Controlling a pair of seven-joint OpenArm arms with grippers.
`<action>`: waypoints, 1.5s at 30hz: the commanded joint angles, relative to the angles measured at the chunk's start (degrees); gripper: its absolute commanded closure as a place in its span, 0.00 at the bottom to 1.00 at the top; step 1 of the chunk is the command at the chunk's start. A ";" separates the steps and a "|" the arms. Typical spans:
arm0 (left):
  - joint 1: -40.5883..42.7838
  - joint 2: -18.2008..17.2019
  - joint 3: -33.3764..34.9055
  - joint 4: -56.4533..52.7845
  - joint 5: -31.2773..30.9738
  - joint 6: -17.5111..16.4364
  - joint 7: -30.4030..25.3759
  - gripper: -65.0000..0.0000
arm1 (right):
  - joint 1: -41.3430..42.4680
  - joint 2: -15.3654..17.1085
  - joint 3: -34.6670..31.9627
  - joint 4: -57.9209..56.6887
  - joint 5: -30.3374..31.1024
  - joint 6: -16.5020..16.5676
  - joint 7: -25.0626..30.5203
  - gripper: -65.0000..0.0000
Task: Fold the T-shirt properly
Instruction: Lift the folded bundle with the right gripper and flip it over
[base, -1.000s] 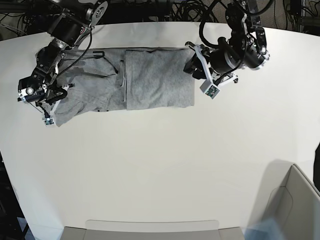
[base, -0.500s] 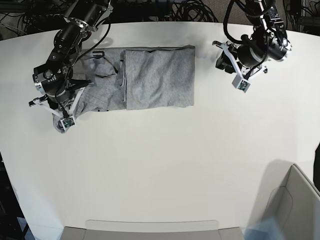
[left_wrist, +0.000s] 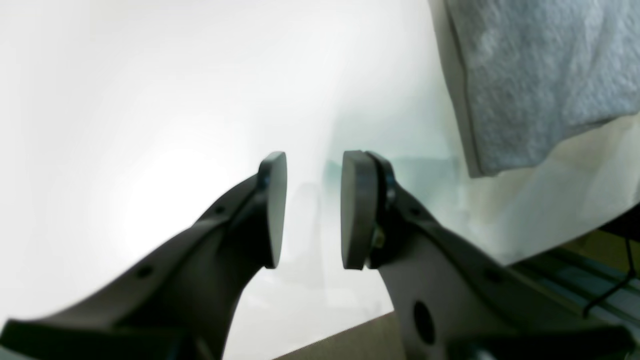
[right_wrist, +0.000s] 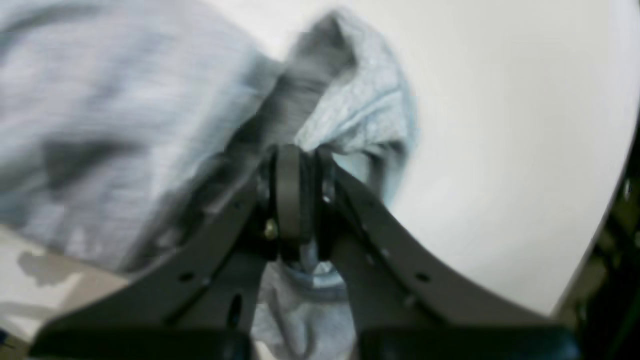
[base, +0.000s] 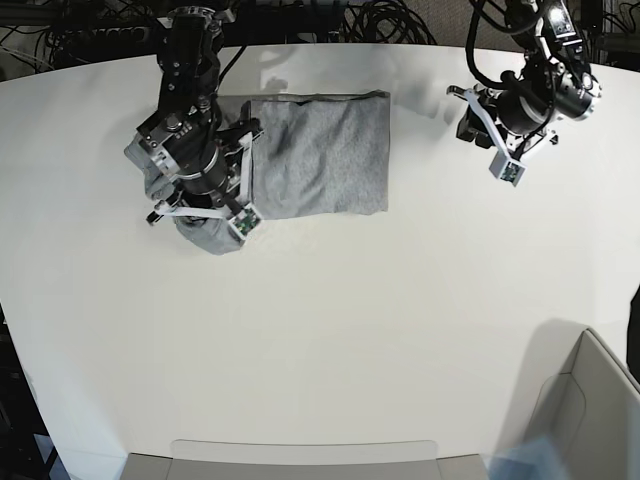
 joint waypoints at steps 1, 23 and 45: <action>-0.25 -0.43 -0.31 -0.13 -0.63 -0.10 -0.73 0.73 | 0.46 -0.08 -1.84 1.12 0.33 0.65 1.02 1.00; -0.25 -1.66 0.22 -4.61 -0.63 -0.10 -2.53 0.72 | 2.83 -0.16 -24.70 -5.91 8.51 -16.28 4.18 1.00; -0.17 -1.40 0.22 -4.61 -0.63 -0.10 -2.53 0.72 | 3.62 -0.16 -34.19 -6.26 8.51 -30.69 9.28 0.63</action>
